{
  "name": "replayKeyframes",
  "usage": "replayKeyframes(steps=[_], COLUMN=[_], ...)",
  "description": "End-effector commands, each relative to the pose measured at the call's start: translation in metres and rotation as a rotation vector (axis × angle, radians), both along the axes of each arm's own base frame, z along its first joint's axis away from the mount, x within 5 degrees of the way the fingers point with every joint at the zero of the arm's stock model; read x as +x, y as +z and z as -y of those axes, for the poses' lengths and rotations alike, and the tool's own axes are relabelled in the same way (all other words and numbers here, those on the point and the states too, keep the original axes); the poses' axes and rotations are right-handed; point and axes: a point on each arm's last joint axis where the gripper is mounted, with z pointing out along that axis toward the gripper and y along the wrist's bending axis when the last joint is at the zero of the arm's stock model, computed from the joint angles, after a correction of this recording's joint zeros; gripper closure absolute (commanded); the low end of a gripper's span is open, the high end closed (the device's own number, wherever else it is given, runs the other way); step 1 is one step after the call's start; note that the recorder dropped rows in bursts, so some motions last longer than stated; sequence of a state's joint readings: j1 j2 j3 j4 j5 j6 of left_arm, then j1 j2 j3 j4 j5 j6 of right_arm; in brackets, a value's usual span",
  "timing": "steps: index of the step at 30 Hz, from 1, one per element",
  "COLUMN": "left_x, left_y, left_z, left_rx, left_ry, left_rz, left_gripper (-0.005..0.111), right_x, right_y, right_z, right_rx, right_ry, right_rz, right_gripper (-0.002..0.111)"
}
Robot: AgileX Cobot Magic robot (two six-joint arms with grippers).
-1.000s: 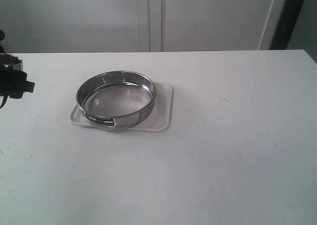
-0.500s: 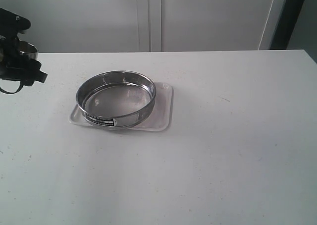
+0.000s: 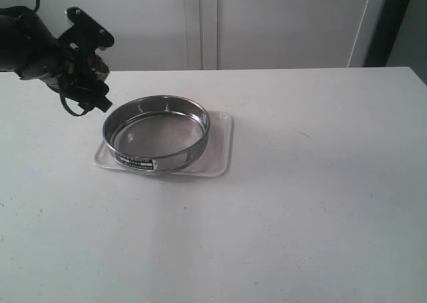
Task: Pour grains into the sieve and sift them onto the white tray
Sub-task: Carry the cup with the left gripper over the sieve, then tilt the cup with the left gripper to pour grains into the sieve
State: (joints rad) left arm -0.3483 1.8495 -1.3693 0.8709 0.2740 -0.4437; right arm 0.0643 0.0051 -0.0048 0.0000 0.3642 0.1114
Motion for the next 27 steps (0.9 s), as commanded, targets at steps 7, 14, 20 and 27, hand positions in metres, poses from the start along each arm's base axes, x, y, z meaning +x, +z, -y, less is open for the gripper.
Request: replayKeyframes(steps=[7,14,20,27], left_x=[0.008,0.008,0.017,0.012], left_y=[0.003,0.001,-0.007,-0.013], left_z=[0.023,0.039,0.049,0.072], left_rx=[0.129,0.274,0.34,0.475], left_ry=[-0.141,-0.268,-0.304,-0.46], left_rz=[-0.006,-0.03,-0.052,-0.038], left_gripper=[0.107,0.107,0.107,0.107], right_x=[0.0,0.0,0.0,0.0], right_y=[0.0,0.0,0.0,0.0], right_z=[0.0,0.0,0.0,0.0], right_rx=[-0.001,-0.001,-0.001,-0.001], right_ry=[-0.001,-0.001,-0.001,-0.001], right_rz=[0.015,0.015,0.015,0.015], right_gripper=[0.108,0.108,0.108,0.108])
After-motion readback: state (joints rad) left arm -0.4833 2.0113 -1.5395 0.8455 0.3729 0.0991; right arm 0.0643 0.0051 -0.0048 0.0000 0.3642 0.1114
